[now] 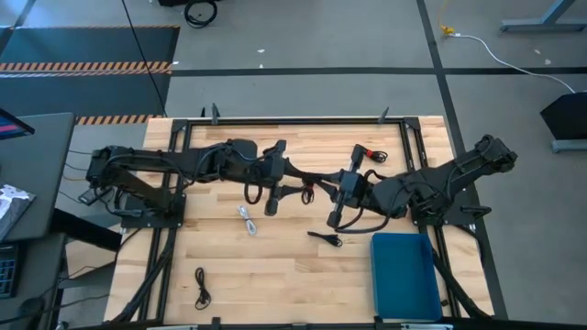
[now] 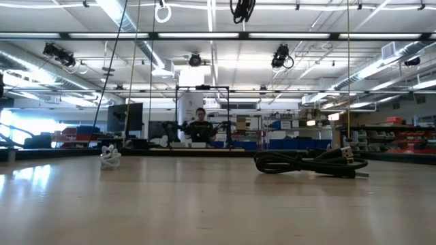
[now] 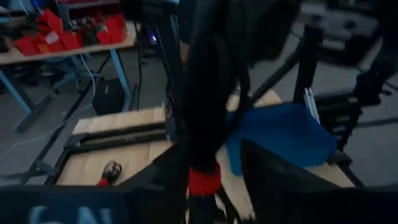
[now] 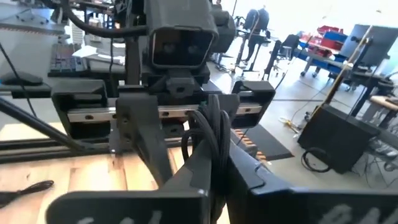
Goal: Pick and place USB-C Cables
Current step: Put the black USB cable into the blue bin
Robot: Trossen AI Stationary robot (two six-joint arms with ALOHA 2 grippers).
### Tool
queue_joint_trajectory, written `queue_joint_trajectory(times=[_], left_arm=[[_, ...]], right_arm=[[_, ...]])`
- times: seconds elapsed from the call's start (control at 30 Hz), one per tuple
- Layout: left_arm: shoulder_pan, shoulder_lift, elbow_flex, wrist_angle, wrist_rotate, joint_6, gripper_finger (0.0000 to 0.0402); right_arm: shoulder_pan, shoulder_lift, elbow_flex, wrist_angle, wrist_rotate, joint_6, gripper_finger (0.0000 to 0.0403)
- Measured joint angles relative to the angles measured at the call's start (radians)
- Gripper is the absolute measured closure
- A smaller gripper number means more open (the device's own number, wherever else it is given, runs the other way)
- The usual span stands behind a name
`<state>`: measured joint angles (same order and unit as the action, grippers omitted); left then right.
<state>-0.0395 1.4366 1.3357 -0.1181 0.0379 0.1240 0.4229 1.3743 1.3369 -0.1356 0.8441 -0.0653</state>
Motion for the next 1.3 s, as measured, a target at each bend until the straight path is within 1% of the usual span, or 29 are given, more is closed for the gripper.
queue_joint_trajectory(times=[0.07, 0.17, 0.27, 0.4, 0.5, 0.63, 0.73, 0.87, 1.03, 1.17, 1.3], left_arm=[[0.000, -0.010, 0.001, -0.034, 0.000, 0.001, 0.0223], [0.007, -0.048, 0.000, -0.151, -0.032, 0.022, 0.0197], [0.008, -0.095, 0.001, -0.259, -0.102, 0.037, 0.0184], [0.003, -0.124, 0.001, -0.349, -0.171, 0.036, 0.0181], [-0.001, -0.126, 0.001, -0.371, -0.212, 0.038, 0.0186], [-0.005, -0.116, 0.001, -0.379, -0.222, 0.038, 0.0195], [-0.006, -0.113, 0.001, -0.383, -0.222, 0.030, 0.0201], [-0.011, -0.115, 0.001, -0.383, -0.228, 0.013, 0.0207], [-0.011, -0.112, 0.001, -0.398, -0.251, -0.015, 0.0209], [-0.011, -0.092, -0.001, -0.412, -0.280, -0.016, 0.0210], [-0.011, -0.063, 0.000, -0.416, -0.289, -0.017, 0.0210]], right_arm=[[0.003, 0.000, 0.000, -0.010, 0.010, 0.001, 0.0382], [0.010, 0.000, 0.000, -0.061, 0.014, 0.016, 0.0384], [0.015, 0.000, 0.010, -0.193, -0.014, 0.117, 0.0384], [0.014, -0.002, 0.052, -0.432, -0.126, 0.372, 0.0384], [0.014, -0.002, 0.094, -0.632, -0.234, 0.566, 0.0384], [0.002, -0.003, 0.129, -0.869, -0.434, 0.837, 0.0384], [0.005, -0.003, 0.129, -0.980, -0.538, 1.002, 0.0384], [0.045, -0.001, 0.129, -1.104, -0.638, 1.211, 0.0384], [0.127, -0.001, 0.129, -1.257, -0.701, 1.483, 0.0384], [0.203, 0.000, 0.080, -1.292, -0.761, 1.678, 0.0378], [0.273, 0.000, -0.001, -1.262, -0.794, 1.819, 0.0384]])
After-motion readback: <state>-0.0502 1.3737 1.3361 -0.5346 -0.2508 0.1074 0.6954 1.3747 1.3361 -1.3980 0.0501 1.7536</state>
